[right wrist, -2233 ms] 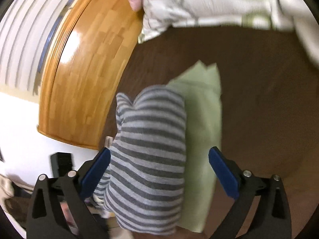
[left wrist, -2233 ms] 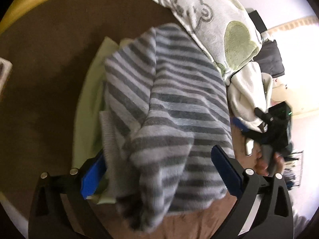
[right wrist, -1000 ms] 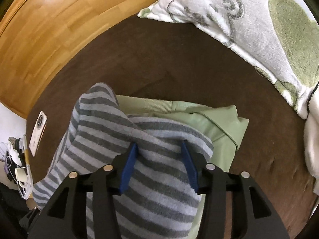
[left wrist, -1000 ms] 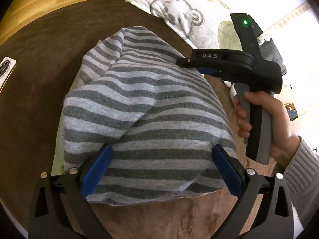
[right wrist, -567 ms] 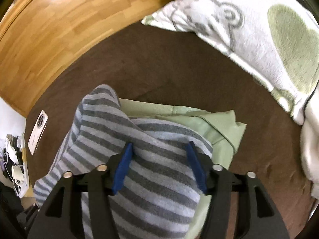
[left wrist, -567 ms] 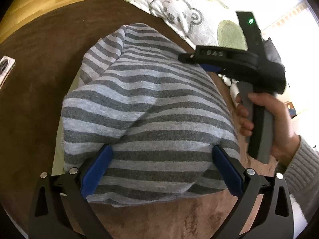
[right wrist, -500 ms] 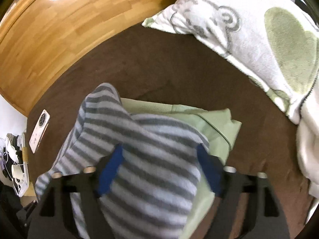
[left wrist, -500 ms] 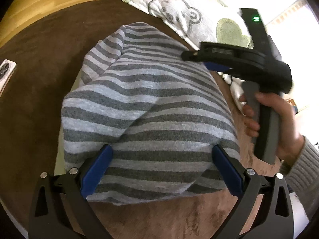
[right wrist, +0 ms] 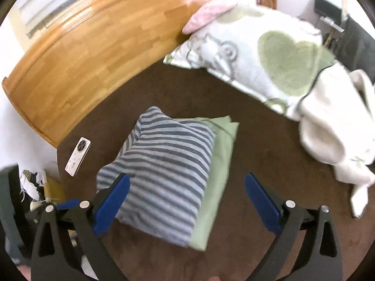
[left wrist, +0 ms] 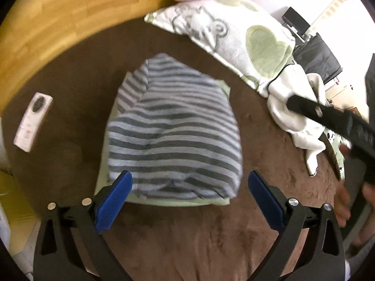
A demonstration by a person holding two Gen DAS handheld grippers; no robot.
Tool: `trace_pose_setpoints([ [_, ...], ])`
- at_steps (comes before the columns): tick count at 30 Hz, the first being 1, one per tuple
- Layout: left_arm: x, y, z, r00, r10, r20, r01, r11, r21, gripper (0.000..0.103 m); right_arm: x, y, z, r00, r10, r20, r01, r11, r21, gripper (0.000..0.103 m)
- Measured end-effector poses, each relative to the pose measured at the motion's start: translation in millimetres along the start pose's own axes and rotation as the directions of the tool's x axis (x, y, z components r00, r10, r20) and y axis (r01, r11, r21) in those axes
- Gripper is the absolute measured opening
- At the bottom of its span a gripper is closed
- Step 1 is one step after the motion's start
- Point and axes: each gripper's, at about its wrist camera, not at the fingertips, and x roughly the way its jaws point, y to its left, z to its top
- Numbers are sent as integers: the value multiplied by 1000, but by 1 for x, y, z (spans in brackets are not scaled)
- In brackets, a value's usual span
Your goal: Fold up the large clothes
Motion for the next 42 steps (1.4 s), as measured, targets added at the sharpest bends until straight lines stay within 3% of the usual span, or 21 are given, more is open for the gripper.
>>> trace_pose_setpoints([
  [8,-97,-44,-23,993,86,80,-90,995,40,97,-133,17,-38,992,-51,115,56,998,-38,97],
  [12,-133,-65,-53,985,130,113,-136,990,46,97,-180,10,-75,992,-23,128,19,999,32,97],
  [19,-179,-90,-119,978,150,147,-159,986,52,97,-229,11,-153,993,-23,115,27,999,-32,97],
  [23,-192,-90,-156,982,155,112,-161,986,52,97,-240,9,-193,998,-24,65,27,998,-47,97],
  [28,-199,-89,-181,982,160,97,-167,983,74,97,-235,13,-218,999,-23,30,26,997,-72,97],
  [42,-193,-84,-163,977,128,169,-148,983,107,97,-218,21,-198,995,-43,95,46,998,-39,97],
])
